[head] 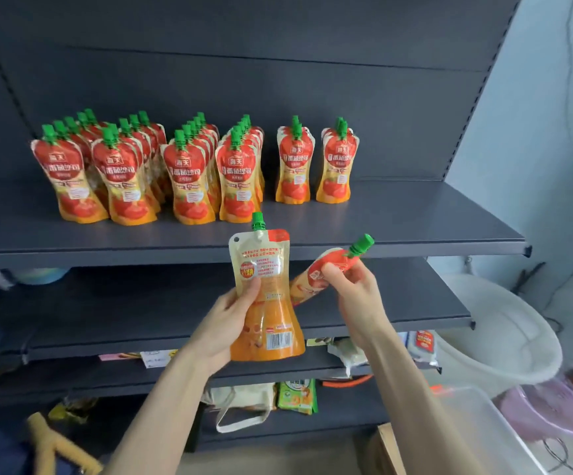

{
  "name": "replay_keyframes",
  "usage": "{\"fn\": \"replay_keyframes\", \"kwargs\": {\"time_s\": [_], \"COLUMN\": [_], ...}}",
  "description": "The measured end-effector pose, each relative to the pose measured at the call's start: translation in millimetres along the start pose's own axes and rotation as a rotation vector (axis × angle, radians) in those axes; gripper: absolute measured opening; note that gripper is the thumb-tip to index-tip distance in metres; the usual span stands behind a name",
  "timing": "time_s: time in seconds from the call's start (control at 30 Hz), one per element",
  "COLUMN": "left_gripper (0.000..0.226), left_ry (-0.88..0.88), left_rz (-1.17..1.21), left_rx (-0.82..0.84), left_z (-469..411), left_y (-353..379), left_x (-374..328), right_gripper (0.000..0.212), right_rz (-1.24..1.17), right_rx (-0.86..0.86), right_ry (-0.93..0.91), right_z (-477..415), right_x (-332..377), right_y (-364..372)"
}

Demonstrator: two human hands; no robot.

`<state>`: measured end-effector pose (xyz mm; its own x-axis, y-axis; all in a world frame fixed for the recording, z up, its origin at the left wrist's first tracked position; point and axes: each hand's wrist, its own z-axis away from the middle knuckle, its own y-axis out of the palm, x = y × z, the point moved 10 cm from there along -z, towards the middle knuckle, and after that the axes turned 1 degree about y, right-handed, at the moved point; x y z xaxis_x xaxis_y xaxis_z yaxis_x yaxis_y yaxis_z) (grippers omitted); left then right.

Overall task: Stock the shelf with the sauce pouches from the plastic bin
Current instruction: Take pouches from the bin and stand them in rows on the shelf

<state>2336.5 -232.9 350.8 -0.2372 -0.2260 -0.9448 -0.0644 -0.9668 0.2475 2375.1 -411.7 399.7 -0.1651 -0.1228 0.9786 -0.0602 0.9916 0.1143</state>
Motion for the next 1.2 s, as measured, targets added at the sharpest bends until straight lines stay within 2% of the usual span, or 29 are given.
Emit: {"fn": "replay_keyframes", "kwargs": {"time_s": [0.07,0.17,0.33,0.5,0.6,0.67,0.77,0.9,1.03,1.2], "left_gripper": [0.041,0.037,0.033,0.024,0.048,0.058,0.054,0.054,0.047,0.065], "left_ry": [0.011,0.085,0.149,0.285,0.267,0.195,0.084,0.063,0.127,0.288], "left_rz": [-0.024,-0.053,-0.005,-0.058,-0.054,-0.039,0.077,0.127,0.020,-0.205], "left_rx": [0.040,0.016,-0.033,-0.070,0.027,0.114,0.239,0.261,0.185,-0.145], "left_z": [-7,-19,-48,-84,-110,-126,-146,-175,-206,-236], "left_y": [-2,-9,-4,13,40,61,82,92,92,58], "left_x": [-8,-22,-45,-81,-87,-81,-74,-76,-81,-97], "right_gripper": [0.017,0.006,0.026,0.032,0.032,0.032,0.033,0.035,0.032,0.022], "right_rz": [0.021,0.076,0.121,0.038,0.021,0.023,0.000,-0.014,-0.021,-0.041], "right_rx": [-0.053,-0.093,-0.077,-0.084,-0.075,-0.079,-0.100,-0.053,-0.021,-0.075], "right_ry": [-0.024,-0.074,0.004,0.042,0.026,0.026,0.032,0.028,-0.014,-0.063], "right_z": [-10,-27,-55,-88,-113,-129,-153,-185,-213,-240], "right_x": [8,24,24,25,25,21,16,14,15,10], "right_y": [2,2,0,-21,-24,-27,-40,-52,-61,-75]}}
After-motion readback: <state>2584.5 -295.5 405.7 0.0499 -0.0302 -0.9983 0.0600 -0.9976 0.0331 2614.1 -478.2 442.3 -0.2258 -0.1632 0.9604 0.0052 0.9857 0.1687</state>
